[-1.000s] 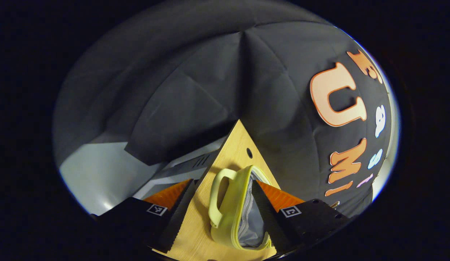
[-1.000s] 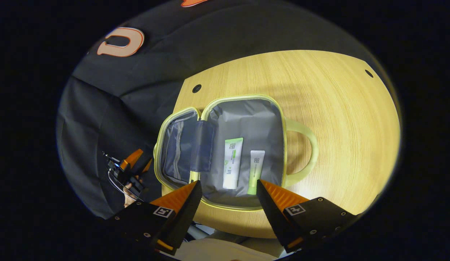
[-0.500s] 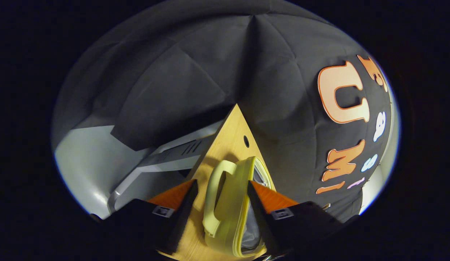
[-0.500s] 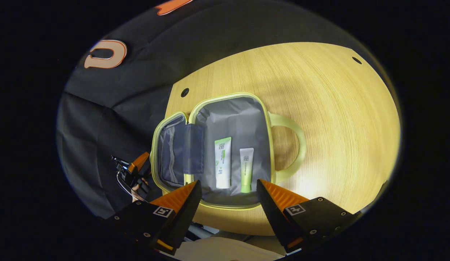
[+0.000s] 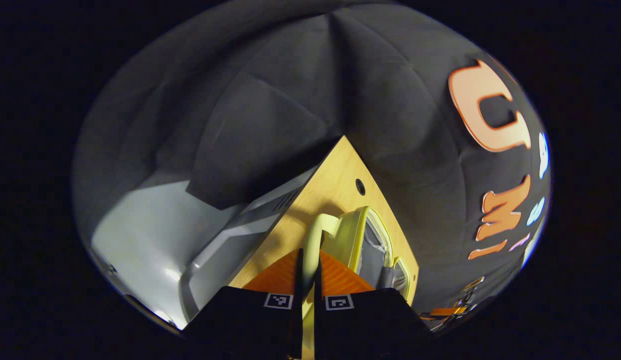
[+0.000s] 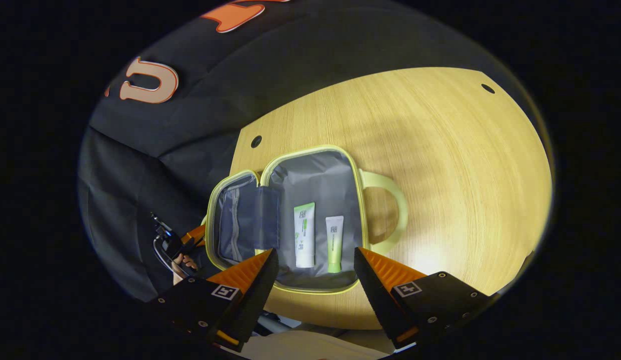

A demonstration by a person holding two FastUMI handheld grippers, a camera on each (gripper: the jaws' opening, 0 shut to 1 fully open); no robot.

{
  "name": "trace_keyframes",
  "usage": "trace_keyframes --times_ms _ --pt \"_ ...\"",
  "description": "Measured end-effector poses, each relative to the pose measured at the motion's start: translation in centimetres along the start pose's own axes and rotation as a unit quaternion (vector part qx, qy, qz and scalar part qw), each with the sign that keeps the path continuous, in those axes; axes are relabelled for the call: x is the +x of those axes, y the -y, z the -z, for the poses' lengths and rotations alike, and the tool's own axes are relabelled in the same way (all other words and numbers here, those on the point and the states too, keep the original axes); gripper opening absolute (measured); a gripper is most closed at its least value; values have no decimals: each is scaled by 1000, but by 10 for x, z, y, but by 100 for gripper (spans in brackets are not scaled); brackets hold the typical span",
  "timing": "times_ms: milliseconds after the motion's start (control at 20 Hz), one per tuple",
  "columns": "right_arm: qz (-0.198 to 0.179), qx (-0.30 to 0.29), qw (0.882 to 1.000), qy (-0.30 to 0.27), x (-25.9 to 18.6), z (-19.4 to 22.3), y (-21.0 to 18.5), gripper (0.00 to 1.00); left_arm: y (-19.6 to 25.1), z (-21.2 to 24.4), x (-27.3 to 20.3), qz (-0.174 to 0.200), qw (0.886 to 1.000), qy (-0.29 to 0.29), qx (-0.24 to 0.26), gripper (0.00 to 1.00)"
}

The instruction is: First open the suitcase, pack the skin care products into it, and then close the suitcase.

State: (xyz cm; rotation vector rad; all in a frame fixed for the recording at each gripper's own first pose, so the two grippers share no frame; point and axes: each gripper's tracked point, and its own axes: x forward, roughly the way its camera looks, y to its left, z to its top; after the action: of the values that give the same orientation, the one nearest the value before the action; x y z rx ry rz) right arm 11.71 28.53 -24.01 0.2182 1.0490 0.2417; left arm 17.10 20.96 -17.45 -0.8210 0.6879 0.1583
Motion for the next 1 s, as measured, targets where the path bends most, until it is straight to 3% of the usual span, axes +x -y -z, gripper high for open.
trace_keyframes --times_ms 200,450,600,800,1000 --pt "17 -26 999 43 -22 -21 19 96 68 -25 -39 -3 997 25 78 9" --pt "35 -67 992 104 -64 -57 55 96 169 -13 -78 -6 985 54 166 9" --pt "44 -89 985 143 -98 -81 81 96 221 10 -90 -29 973 60 222 9" --pt "54 -109 974 191 -142 -106 120 96 277 50 -92 -66 947 73 306 8" --pt "43 -117 970 210 -175 -115 148 96 327 84 -88 -80 933 79 343 9"
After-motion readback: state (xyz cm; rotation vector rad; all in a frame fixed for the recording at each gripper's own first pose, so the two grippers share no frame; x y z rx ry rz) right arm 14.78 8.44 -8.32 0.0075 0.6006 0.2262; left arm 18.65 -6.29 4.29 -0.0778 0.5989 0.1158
